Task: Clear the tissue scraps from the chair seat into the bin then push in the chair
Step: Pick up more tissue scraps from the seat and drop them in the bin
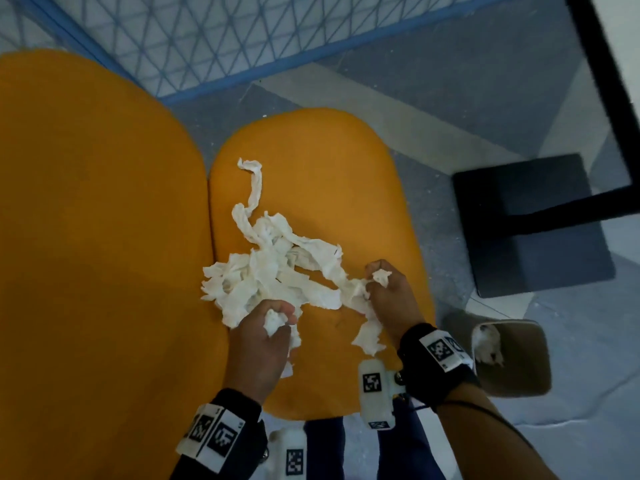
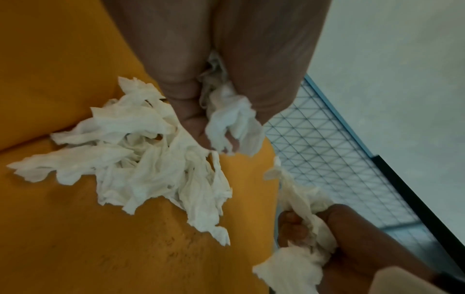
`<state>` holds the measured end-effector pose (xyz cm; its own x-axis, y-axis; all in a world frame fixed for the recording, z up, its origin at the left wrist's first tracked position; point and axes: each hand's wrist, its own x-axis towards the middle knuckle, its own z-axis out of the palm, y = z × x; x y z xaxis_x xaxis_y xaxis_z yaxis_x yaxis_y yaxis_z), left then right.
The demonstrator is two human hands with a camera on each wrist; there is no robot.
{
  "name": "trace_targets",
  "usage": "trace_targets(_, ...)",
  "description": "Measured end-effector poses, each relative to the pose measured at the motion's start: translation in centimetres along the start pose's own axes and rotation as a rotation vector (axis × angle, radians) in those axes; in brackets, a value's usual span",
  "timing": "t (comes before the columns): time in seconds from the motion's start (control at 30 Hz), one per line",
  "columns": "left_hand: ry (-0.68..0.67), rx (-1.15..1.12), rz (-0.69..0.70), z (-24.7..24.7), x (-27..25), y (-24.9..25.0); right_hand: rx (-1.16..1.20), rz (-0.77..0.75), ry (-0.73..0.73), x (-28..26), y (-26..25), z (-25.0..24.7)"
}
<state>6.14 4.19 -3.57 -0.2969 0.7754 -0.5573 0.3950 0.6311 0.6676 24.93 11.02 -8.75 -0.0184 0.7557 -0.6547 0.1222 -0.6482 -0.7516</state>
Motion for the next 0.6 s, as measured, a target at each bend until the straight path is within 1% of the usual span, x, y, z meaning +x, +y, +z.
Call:
trace_targets(0.1, -0.099, 0.066, 0.088, 1.0, -0.5, 0.4, 0.115, 0.067, 0.129, -2.8, 0.3, -1.8)
trace_targets(0.2, -0.222, 0.126, 0.141, 3.1, -1.4, 1.8, 0.22, 0.151, 0.225, -5.4, 2.3, -4.4)
trace_targets(0.27, -0.276, 0.176, 0.2, 5.1, -2.5, 2.9, 0.246, 0.168, 0.268, -7.0, 4.3, -6.5)
trace_targets(0.37, -0.384, 0.255, 0.297, 9.1, -4.1, 3.6, 0.247, 0.149, 0.345, -9.7, 8.2, -9.9)
trace_targets(0.5, -0.557, 0.418, 0.435, 15.8, -6.6, 3.1, 0.167, 0.258, 0.456, -13.1, 14.4, -14.1)
trace_targets(0.6, -0.669, 0.554, 0.497, 21.2, -8.8, 2.5, 0.257, 0.289, 0.549, -15.7, 18.6, -17.0)
